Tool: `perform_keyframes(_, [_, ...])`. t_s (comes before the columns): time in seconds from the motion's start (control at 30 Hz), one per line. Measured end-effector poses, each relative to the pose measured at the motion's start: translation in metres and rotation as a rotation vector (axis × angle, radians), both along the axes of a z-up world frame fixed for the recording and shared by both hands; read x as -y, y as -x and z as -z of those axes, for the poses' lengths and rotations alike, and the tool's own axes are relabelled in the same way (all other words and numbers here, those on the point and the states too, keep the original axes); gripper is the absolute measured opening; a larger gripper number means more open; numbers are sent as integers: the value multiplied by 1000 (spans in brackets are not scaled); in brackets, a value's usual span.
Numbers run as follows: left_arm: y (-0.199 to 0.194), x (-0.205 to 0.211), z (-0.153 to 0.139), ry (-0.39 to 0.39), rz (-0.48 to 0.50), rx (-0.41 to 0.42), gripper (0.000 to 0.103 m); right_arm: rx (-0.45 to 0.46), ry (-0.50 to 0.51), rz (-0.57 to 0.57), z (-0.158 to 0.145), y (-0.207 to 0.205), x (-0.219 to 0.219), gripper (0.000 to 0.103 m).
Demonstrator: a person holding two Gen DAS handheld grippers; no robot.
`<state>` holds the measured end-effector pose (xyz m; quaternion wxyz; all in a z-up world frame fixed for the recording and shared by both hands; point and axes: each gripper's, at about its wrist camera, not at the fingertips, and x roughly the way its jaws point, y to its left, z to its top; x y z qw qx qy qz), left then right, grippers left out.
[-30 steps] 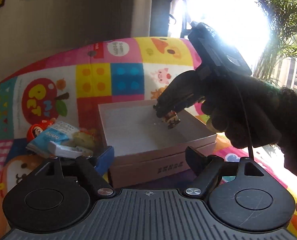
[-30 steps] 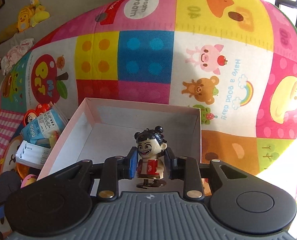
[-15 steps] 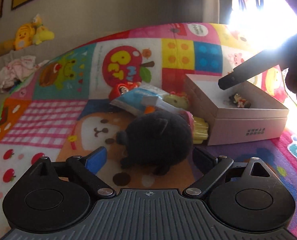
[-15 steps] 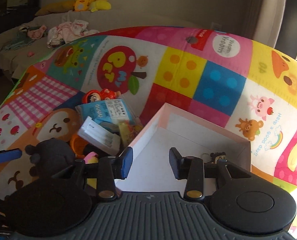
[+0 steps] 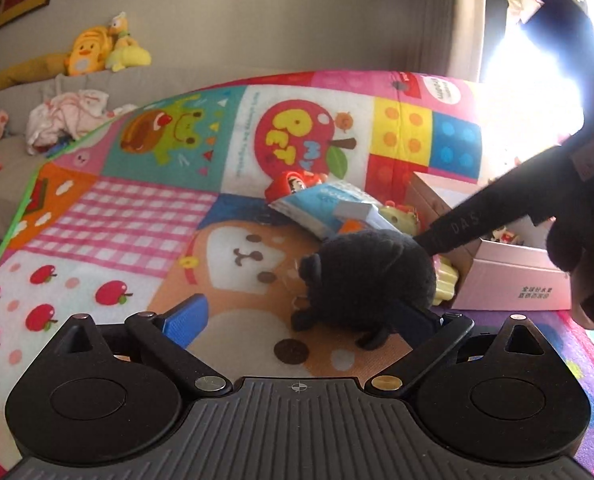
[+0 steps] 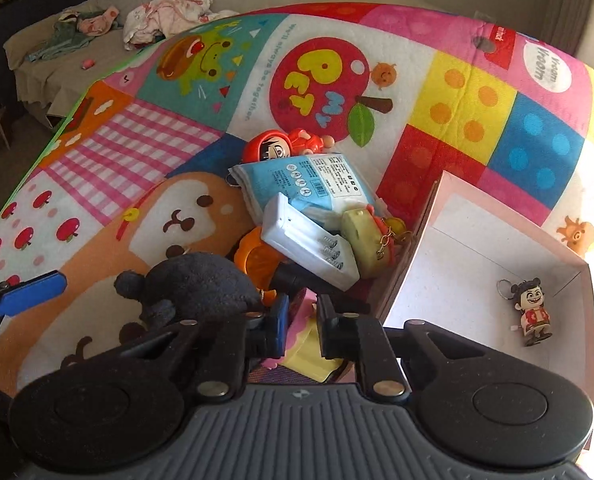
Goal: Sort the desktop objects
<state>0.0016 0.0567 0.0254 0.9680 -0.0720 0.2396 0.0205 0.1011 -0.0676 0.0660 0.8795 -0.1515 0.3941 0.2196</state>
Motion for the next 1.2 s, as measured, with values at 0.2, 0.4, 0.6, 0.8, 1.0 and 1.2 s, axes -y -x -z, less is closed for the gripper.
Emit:
perform_keyframes(0.2, [3, -13, 0, 48, -47, -9, 101, -50, -129, 21, -8, 45, 45, 7])
perform_keyframes(0.4, [7, -2, -1, 19, 6, -13, 101, -78, -290, 170, -3, 69, 124, 6])
perform_keyframes(0.6, [9, 24, -2, -5, 85, -32, 101, 14, -197, 352, 21, 83, 168, 8])
perform_keyframes(0.8, [10, 48, -9, -50, 135, -26, 101, 45, -290, 323, 24, 107, 182, 78])
perform_keyframes(1.0, [7, 49, -12, -57, 106, -41, 101, 65, -302, 139, 29, 107, 146, 87])
perform_keyframes(1.2, [12, 44, -15, -68, 103, -41, 101, -3, -267, 83, 47, 91, 126, 55])
